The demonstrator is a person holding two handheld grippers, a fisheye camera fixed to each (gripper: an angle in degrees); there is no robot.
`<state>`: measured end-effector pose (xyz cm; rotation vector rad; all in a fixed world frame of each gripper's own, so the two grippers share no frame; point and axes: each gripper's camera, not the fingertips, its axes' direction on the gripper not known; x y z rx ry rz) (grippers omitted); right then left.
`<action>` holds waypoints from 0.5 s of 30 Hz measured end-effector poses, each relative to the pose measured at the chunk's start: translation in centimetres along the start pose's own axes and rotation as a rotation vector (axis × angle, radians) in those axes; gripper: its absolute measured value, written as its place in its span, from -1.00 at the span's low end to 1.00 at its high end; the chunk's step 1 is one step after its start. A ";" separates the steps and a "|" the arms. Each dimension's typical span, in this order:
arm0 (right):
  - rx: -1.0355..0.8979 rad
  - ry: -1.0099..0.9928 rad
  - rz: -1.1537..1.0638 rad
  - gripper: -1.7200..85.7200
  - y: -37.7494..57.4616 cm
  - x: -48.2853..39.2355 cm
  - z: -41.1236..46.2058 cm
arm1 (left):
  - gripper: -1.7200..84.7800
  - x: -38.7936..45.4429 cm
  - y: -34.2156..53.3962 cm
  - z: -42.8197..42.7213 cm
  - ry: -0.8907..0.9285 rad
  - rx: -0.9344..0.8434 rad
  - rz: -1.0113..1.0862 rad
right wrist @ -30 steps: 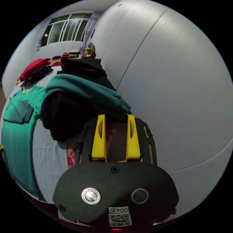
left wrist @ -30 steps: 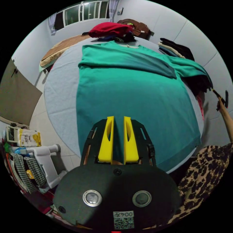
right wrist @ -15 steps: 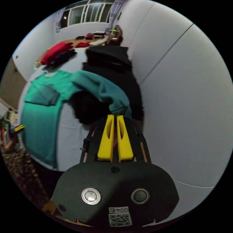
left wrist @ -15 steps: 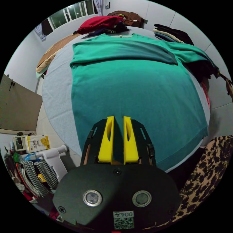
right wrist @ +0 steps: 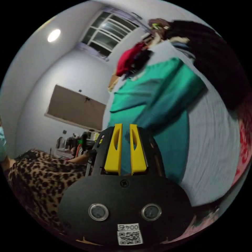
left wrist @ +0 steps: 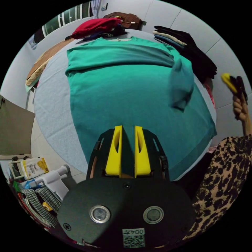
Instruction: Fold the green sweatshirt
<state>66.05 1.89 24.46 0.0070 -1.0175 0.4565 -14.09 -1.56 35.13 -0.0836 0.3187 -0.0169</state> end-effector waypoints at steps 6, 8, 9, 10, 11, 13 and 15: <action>-0.028 0.231 0.170 -0.76 4.1 5.9 3.4 | -0.77 -0.1 -2.9 -1.1 0.193 0.094 0.080; -0.029 0.255 0.193 -0.76 4.9 6.8 3.9 | -0.76 -0.1 -4.6 -0.5 0.271 0.076 0.082; -0.026 0.273 0.205 -0.75 5.4 7.3 4.1 | -0.75 -0.1 -5.7 -0.1 0.336 0.061 0.079; -0.025 0.277 0.207 -0.75 5.5 7.5 4.2 | -0.75 -0.1 -6.3 0.2 0.368 0.054 0.071; -0.010 0.277 0.210 -0.75 5.8 7.8 4.3 | -0.73 -0.4 -7.2 0.8 0.429 0.042 0.043; 0.002 0.263 0.224 -0.75 5.9 8.3 4.3 | -0.72 -0.8 -8.4 1.7 0.492 0.012 0.004; 0.009 0.258 0.222 -0.75 5.9 8.7 4.5 | -0.70 -1.1 -9.7 2.5 0.492 -0.023 -0.006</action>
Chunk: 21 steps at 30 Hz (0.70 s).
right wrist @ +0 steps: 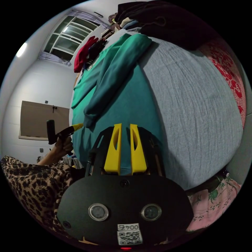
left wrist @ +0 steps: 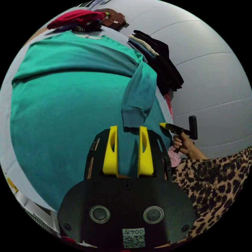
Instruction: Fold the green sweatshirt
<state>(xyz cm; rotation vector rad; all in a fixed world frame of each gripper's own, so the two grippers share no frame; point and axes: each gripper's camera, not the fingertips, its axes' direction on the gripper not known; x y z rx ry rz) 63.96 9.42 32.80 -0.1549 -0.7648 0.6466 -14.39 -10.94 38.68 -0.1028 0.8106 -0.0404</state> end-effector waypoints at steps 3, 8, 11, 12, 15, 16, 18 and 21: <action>0.001 -0.019 0.003 -0.76 0.1 0.4 0.5 | -0.70 -0.4 -1.3 0.1 0.018 -0.009 -0.014; 0.025 -0.052 0.020 -0.77 0.2 1.1 1.1 | -0.77 -1.7 -2.6 -0.2 0.097 -0.004 -0.094; 0.024 -0.048 0.024 -0.79 0.0 1.5 1.5 | -0.86 -1.5 -4.0 -1.6 0.112 0.013 -0.100; 0.024 -0.047 0.024 -0.80 -0.2 1.7 1.6 | -0.88 -0.9 -5.1 -2.9 0.130 0.030 -0.087; 0.022 -0.041 0.023 -0.83 -0.6 2.1 1.9 | -0.90 2.1 -9.5 -7.3 0.191 0.062 -0.005; 0.024 -0.040 0.023 -0.84 -0.7 2.1 1.9 | -0.90 3.0 -10.7 -8.4 0.195 0.071 0.026; 0.024 -0.046 0.026 -0.86 -1.1 2.4 2.3 | -0.91 7.0 -15.1 -13.7 0.164 0.098 0.162; 0.013 -0.041 0.023 -0.88 -1.6 2.6 2.8 | -0.90 10.4 -18.4 -21.1 0.003 0.165 0.290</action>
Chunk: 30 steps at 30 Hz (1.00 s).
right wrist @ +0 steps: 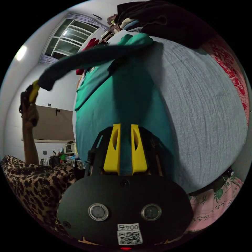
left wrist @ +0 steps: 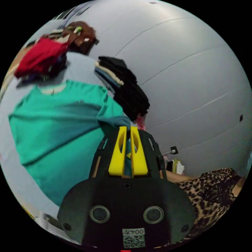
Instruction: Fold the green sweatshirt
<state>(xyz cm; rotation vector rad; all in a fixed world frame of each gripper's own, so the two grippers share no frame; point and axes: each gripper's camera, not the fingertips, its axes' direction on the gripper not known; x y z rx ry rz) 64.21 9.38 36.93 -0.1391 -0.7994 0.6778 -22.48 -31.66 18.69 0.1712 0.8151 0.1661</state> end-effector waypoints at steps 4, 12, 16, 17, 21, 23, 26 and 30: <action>-0.007 0.025 -0.013 -0.88 -0.5 0.3 0.5 | -0.88 -3.6 -1.9 -6.3 -0.163 0.061 -0.039; -0.008 0.046 -0.015 -0.88 -1.4 1.7 0.3 | -0.82 -19.7 7.7 -3.6 -0.247 -0.147 -0.405; 0.040 0.041 -0.034 -0.86 -2.6 1.8 -0.9 | -0.85 -22.1 11.1 -1.4 -0.169 -0.086 -0.524; 0.077 0.017 -0.026 -0.86 -3.4 2.1 -1.5 | -0.86 -22.2 11.4 -1.0 -0.166 -0.047 -0.532; 0.165 -0.109 0.030 -0.83 -8.0 4.2 -3.1 | -0.86 -22.8 10.4 0.5 -0.174 0.019 -0.573; 0.214 -0.244 0.112 -0.81 -10.3 5.8 -3.4 | -0.86 -23.1 9.7 1.0 -0.171 0.038 -0.584; 0.278 -0.484 0.297 -0.75 -13.9 8.9 -2.9 | -0.86 -23.3 8.5 1.8 -0.184 0.063 -0.585; 0.310 -0.611 0.453 -0.71 -18.3 11.5 -1.6 | -0.88 -23.2 6.7 3.3 -0.248 0.087 -0.546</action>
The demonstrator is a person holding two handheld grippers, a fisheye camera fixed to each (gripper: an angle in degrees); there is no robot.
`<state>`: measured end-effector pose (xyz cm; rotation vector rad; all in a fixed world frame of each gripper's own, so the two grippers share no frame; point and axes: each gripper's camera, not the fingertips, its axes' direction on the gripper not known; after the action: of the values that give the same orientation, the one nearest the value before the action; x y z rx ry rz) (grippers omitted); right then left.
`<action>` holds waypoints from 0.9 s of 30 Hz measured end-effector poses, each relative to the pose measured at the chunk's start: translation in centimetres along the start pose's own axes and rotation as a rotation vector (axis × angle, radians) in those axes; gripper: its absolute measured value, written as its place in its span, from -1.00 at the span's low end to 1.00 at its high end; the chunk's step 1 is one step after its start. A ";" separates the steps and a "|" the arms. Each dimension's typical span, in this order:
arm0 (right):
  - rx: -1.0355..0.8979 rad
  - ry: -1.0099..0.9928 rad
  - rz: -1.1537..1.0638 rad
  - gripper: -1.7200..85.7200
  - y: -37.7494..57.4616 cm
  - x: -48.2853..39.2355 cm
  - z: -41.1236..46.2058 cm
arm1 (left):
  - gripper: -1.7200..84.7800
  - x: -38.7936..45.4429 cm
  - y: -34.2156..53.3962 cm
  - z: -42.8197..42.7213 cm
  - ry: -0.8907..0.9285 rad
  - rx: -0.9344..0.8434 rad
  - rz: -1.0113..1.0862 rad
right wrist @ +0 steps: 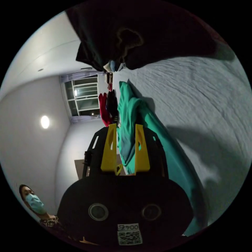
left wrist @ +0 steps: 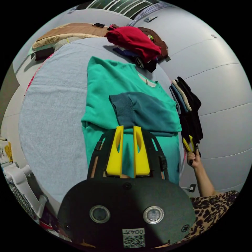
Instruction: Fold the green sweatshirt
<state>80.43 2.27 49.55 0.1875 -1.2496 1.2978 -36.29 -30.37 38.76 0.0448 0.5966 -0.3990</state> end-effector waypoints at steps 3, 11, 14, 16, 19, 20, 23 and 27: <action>0.020 -0.011 0.079 -0.69 -2.3 0.9 1.2 | -0.89 1.3 -1.2 1.1 -0.005 0.025 0.033; 0.082 0.069 0.059 -0.87 -4.9 0.2 2.7 | -0.90 3.6 -2.8 4.4 -0.133 -0.005 0.093; 0.065 0.327 -0.052 -0.88 -4.8 -0.4 3.2 | -0.89 3.8 -3.1 4.7 -0.127 0.006 0.105; 0.065 0.324 -0.097 -0.87 -4.4 0.2 3.1 | -0.88 4.0 -3.6 4.6 -0.121 -0.011 0.106; 0.093 0.394 -0.232 -0.85 -2.8 -0.4 2.5 | -0.86 5.9 -4.4 3.0 -0.102 0.026 0.162; 0.116 0.406 -0.295 -0.83 -2.0 -0.7 2.2 | -0.87 7.1 -5.1 2.7 -0.083 0.053 0.189; 0.167 0.412 -0.426 -0.77 -0.7 -1.3 2.3 | -0.87 11.0 -8.4 4.2 -0.004 0.067 0.262; 0.174 0.408 -0.461 -0.68 -1.2 -1.1 3.8 | -0.84 19.6 -14.4 10.4 0.084 0.007 0.411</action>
<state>79.42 -1.49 50.81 0.2987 -0.6928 0.9773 -21.43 -52.16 37.53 0.1879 0.6516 -0.0005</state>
